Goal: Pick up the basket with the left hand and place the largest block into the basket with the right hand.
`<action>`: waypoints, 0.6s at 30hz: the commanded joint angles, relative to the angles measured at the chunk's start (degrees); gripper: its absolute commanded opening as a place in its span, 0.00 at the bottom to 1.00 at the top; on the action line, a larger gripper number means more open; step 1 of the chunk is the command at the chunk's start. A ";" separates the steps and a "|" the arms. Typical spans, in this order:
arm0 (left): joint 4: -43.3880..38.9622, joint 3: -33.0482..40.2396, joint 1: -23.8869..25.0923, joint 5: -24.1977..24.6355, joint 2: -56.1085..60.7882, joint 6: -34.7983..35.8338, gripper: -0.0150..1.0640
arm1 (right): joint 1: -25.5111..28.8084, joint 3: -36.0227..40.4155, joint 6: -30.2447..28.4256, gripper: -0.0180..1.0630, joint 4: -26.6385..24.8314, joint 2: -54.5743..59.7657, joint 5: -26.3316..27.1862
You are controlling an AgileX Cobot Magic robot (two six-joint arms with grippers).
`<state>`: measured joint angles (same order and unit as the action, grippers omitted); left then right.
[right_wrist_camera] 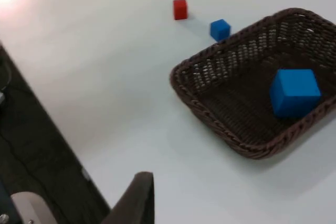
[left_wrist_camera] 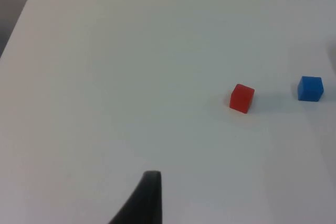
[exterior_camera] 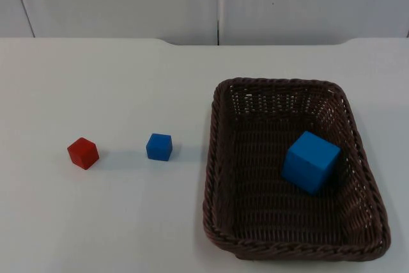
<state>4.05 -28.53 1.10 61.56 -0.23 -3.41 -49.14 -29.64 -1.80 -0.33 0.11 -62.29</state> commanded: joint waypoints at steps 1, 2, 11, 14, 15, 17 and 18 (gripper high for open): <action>-0.26 0.24 0.09 0.01 0.23 0.46 0.99 | 1.97 0.13 -0.20 0.99 0.00 -0.11 0.61; -0.26 0.24 0.09 0.01 0.23 0.46 0.99 | 3.01 0.13 -0.20 0.99 0.00 -0.11 0.61; -0.26 0.24 0.09 0.01 0.23 0.46 0.99 | 9.71 0.13 -0.20 0.99 0.00 -0.11 0.61; -0.26 0.24 0.09 0.01 0.23 0.46 0.99 | 11.32 0.13 -0.20 0.99 0.00 -0.11 0.61; -0.26 0.24 0.09 0.01 0.23 0.46 0.99 | 12.22 0.13 -0.20 0.99 0.00 -0.11 0.61; -0.26 0.24 0.09 0.01 0.23 0.46 0.99 | 14.39 0.13 -0.20 0.99 0.00 -0.11 0.61; -0.26 0.24 0.09 0.01 0.23 0.46 0.99 | 15.37 0.13 -0.20 0.99 0.00 -0.11 0.61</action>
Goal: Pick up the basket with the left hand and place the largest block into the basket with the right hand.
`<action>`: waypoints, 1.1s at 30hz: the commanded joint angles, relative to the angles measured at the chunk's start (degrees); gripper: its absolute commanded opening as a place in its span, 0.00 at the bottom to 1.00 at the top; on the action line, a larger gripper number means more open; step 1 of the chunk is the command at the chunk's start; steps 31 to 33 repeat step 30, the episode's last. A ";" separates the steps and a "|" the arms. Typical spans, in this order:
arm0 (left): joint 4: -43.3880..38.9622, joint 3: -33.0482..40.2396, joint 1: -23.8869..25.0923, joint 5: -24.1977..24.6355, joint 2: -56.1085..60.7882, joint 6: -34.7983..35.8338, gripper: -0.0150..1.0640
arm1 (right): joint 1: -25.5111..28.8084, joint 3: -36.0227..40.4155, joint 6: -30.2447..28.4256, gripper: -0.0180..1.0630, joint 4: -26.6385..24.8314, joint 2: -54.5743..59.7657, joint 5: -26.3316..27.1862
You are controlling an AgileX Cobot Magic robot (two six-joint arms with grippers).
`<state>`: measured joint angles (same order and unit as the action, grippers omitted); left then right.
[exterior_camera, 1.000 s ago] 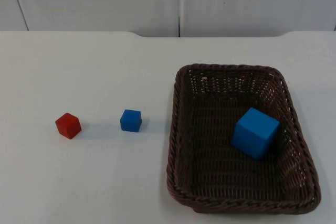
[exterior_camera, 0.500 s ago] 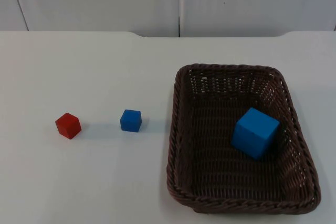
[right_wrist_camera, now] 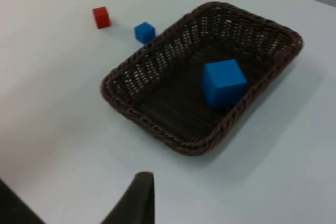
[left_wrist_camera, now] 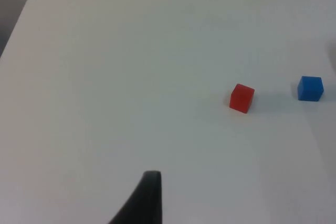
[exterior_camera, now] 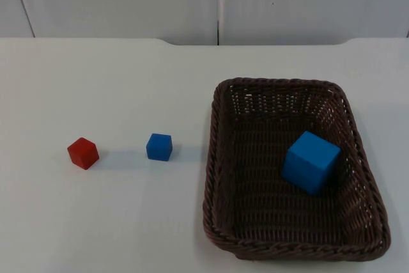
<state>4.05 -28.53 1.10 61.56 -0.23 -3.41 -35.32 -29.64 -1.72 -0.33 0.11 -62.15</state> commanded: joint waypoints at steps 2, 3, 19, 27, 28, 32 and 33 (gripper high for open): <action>-0.26 0.24 0.09 0.01 0.23 0.46 0.99 | 2.67 0.13 -0.28 0.99 0.00 -0.11 0.47; -0.26 0.24 0.09 0.01 0.23 0.46 0.99 | 3.82 0.13 -0.28 0.99 0.00 -0.11 0.47; -0.26 0.24 0.09 0.01 0.23 0.46 0.99 | 19.71 0.13 -0.28 0.99 0.00 -0.11 0.47; -0.26 0.24 0.09 0.01 0.23 0.46 0.99 | 27.16 0.13 -0.28 0.99 0.00 -0.11 0.47; -0.26 0.24 0.09 0.01 0.23 0.46 0.99 | 28.24 0.13 -0.28 0.99 0.00 -0.11 0.47; -0.26 0.24 0.09 0.01 0.23 0.46 0.99 | 29.86 0.13 -0.28 0.99 0.00 -0.11 0.47; -0.26 0.24 0.09 0.01 0.23 0.46 0.99 | 29.86 0.13 -0.28 0.99 0.00 -0.11 0.47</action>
